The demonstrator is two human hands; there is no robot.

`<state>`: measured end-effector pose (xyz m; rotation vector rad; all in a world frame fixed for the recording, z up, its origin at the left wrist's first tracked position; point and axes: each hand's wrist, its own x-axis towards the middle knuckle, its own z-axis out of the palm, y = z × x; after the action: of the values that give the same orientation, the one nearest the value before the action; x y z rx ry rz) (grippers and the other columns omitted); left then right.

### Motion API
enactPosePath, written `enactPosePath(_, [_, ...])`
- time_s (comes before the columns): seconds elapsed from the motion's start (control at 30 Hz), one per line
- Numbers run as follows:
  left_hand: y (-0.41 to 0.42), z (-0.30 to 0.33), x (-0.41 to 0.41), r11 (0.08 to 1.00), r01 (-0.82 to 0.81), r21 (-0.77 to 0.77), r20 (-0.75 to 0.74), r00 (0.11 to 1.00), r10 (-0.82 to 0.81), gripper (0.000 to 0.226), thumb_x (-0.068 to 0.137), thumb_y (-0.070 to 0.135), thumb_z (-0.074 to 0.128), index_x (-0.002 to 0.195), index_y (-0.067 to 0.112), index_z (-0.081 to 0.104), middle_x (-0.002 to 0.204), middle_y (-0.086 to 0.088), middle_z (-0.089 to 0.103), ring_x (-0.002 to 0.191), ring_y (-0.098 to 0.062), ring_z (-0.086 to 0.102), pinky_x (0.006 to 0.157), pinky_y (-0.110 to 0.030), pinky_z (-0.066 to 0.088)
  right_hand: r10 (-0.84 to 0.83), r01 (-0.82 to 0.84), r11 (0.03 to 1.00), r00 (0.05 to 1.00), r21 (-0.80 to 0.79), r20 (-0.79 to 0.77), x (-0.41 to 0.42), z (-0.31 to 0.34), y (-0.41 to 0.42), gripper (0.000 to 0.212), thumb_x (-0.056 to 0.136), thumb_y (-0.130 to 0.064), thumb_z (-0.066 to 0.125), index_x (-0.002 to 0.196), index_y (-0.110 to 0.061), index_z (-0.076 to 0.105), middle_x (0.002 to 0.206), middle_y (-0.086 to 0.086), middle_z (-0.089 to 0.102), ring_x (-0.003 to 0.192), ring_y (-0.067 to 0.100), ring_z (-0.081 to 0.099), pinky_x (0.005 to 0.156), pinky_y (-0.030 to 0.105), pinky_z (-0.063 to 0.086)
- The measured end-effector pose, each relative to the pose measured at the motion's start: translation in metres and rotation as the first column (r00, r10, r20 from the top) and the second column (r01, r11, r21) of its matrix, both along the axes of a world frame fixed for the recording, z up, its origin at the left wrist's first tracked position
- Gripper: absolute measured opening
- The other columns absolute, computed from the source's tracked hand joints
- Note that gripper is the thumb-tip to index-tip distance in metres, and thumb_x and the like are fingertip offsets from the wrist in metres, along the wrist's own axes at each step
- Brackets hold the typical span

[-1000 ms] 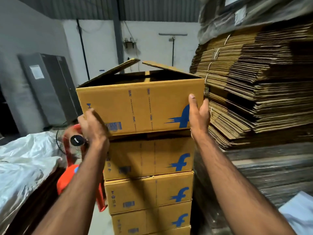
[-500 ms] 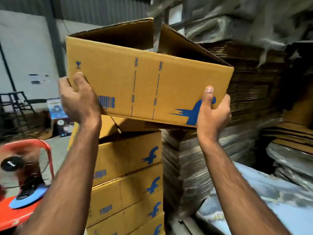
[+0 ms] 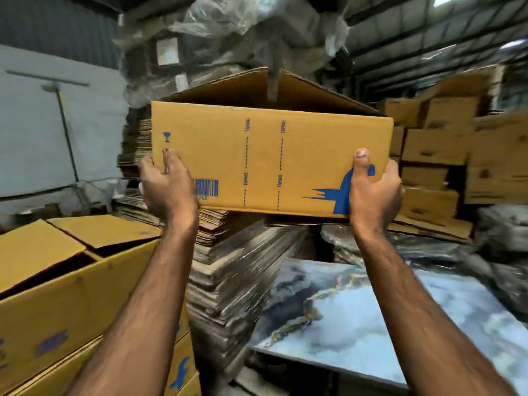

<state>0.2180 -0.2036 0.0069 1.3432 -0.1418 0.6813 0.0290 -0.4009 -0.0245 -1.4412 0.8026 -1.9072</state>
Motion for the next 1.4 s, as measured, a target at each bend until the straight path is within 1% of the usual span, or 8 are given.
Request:
enactPosePath(0.13, [-0.058,-0.018,-0.007,0.960,0.280,-0.025,-0.009,0.960,-0.280,0.042,0.075,0.066,0.038,0.103,0.038,0.052,0.102,-0.001,0.066,0.095,-0.027,0.063,0.089,-0.052,0.051,-0.143,0.145,0.989,0.989,0.042,-0.043,-0.031,-0.007,-0.042,0.052,0.092,-0.062,0.051,0.109,-0.015,0.060,0.093,-0.002,0.064,0.080,0.020,0.054,0.065,0.028,0.031])
enactPosePath(0.6, [-0.262,-0.089,-0.018,0.582,0.810,-0.071,-0.039,0.581,-0.813,0.037,0.100,0.015,0.050,0.136,0.018,0.046,0.117,-0.004,0.067,0.100,-0.017,0.067,0.079,-0.037,0.058,-0.372,0.388,0.919,0.912,0.069,-0.171,-0.082,-0.073,-0.216,0.048,0.096,-0.053,0.053,0.115,-0.010,0.061,0.097,0.013,0.069,0.086,0.032,0.062,0.065,0.030,0.031])
enactPosePath(0.73, [-0.320,-0.107,-0.013,0.531,0.826,-0.188,-0.065,0.529,-0.846,0.031,0.095,0.001,0.045,0.119,0.021,0.053,0.114,-0.011,0.067,0.098,-0.024,0.066,0.089,-0.046,0.054,-0.316,0.325,0.944,0.940,0.061,-0.127,-0.081,-0.098,-0.271,0.045,0.097,-0.047,0.054,0.120,-0.009,0.060,0.093,0.003,0.066,0.079,0.022,0.058,0.067,0.030,0.039])
enactPosePath(0.87, [-0.361,-0.135,-0.004,0.477,0.725,-0.497,-0.145,0.472,-0.869,0.028,0.091,-0.003,0.038,0.093,0.018,0.056,0.086,-0.004,0.067,0.073,-0.012,0.062,0.066,-0.028,0.053,-0.162,0.167,0.983,0.985,0.083,-0.065,-0.077,-0.133,-0.328,0.042,0.096,-0.043,0.049,0.119,-0.010,0.062,0.099,0.002,0.068,0.084,0.016,0.058,0.069,0.026,0.041])
enactPosePath(0.97, [-0.381,-0.157,-0.002,0.379,0.612,-0.694,-0.135,0.407,-0.904,0.021,0.095,0.006,0.044,0.084,0.015,0.059,0.065,0.002,0.066,0.059,-0.009,0.062,0.057,-0.022,0.054,-0.057,0.069,0.988,0.994,0.137,-0.091,-0.073,-0.152,-0.367,0.035,0.097,-0.047,0.044,0.097,-0.014,0.053,0.074,0.002,0.059,0.067,0.020,0.058,0.060,0.037,0.044])
enactPosePath(1.1, [-0.408,-0.193,-0.001,0.358,0.555,-0.751,-0.129,0.408,-0.904,0.033,0.096,0.005,0.038,0.077,0.013,0.064,0.058,0.005,0.065,0.052,-0.007,0.060,0.060,-0.022,0.052,0.030,0.012,0.973,0.984,0.232,-0.178,-0.078,-0.179,-0.399,0.030,0.103,-0.033,0.045,0.085,-0.010,0.043,0.064,-0.005,0.043,0.055,-0.003,0.046,0.058,0.032,0.033])
enactPosePath(1.2, [-0.420,-0.222,0.003,0.373,0.510,-0.775,-0.172,0.397,-0.901,0.045,0.096,0.004,0.038,0.064,0.014,0.068,0.060,0.003,0.066,0.056,-0.008,0.063,0.059,-0.021,0.053,0.090,-0.020,0.946,0.975,0.324,-0.204,-0.084,-0.206,-0.420,0.038,0.101,-0.041,0.044,0.085,-0.007,0.046,0.070,-0.004,0.048,0.067,0.012,0.046,0.065,0.035,0.032])
enactPosePath(1.4, [-0.429,-0.280,-0.001,0.463,0.529,-0.712,-0.353,0.300,-0.886,0.021,0.096,0.010,0.046,0.083,0.014,0.062,0.070,0.003,0.070,0.075,-0.014,0.065,0.068,-0.029,0.056,0.207,-0.027,0.880,0.920,0.474,-0.332,-0.096,-0.252,-0.437,0.043,0.101,-0.044,0.041,0.101,-0.004,0.056,0.089,0.002,0.057,0.089,0.024,0.051,0.076,0.035,0.035])
